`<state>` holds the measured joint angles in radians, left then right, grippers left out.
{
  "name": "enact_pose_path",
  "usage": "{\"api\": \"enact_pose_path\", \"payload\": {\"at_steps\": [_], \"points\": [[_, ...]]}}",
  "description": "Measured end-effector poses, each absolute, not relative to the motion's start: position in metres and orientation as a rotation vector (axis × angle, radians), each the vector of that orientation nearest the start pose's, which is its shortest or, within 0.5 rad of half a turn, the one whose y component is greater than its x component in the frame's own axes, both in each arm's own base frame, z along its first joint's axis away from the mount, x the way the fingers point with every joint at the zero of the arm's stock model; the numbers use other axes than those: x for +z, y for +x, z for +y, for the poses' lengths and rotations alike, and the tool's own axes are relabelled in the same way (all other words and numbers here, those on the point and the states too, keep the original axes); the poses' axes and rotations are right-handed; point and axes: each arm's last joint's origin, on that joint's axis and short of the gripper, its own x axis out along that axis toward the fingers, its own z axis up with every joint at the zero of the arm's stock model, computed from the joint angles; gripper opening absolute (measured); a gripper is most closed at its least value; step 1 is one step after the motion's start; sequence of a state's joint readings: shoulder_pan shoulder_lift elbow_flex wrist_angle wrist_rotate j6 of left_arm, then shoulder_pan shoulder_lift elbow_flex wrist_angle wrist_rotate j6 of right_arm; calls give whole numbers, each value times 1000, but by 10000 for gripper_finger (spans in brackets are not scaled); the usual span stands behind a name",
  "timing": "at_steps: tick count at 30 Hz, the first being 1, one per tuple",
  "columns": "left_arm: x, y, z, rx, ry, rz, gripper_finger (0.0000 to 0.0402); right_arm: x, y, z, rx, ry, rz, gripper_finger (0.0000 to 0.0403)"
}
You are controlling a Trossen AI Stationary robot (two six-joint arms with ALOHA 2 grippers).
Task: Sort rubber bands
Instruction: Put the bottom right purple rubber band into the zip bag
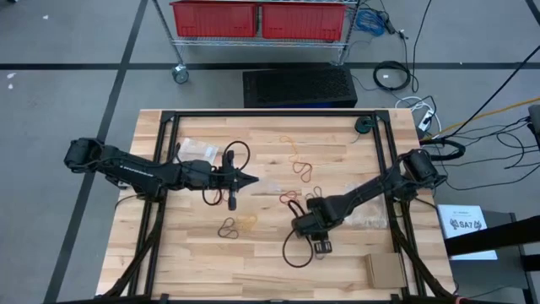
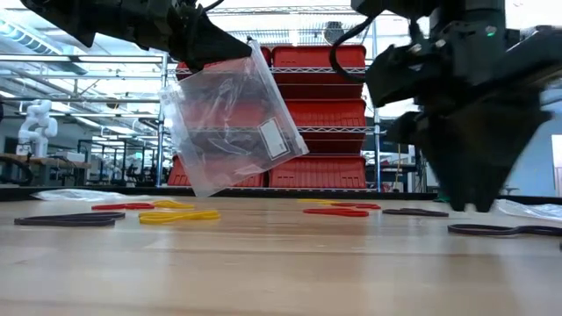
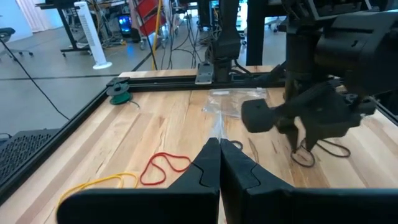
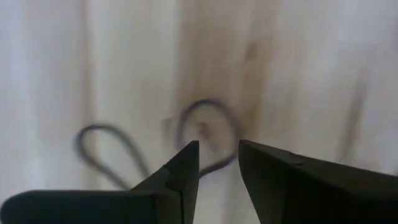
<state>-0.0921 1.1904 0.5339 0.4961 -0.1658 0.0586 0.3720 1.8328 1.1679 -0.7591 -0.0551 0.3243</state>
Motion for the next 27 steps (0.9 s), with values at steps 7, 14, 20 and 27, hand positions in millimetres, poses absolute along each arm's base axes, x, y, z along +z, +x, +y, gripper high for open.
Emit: {"api": "enact_pose_path", "payload": {"at_steps": [7,14,20,27], "points": [[231,247,-18,69,79,162,0,159,316,112,96,-49,1392,57],[231,247,-18,69,80,168,0,156,320,115,123,-66,1361,7],[230,247,-18,69,80,169,0,135,320,126,144,-99,1423,2],[230,247,-18,69,80,170,0,140,316,135,174,-84,1411,1]]}}
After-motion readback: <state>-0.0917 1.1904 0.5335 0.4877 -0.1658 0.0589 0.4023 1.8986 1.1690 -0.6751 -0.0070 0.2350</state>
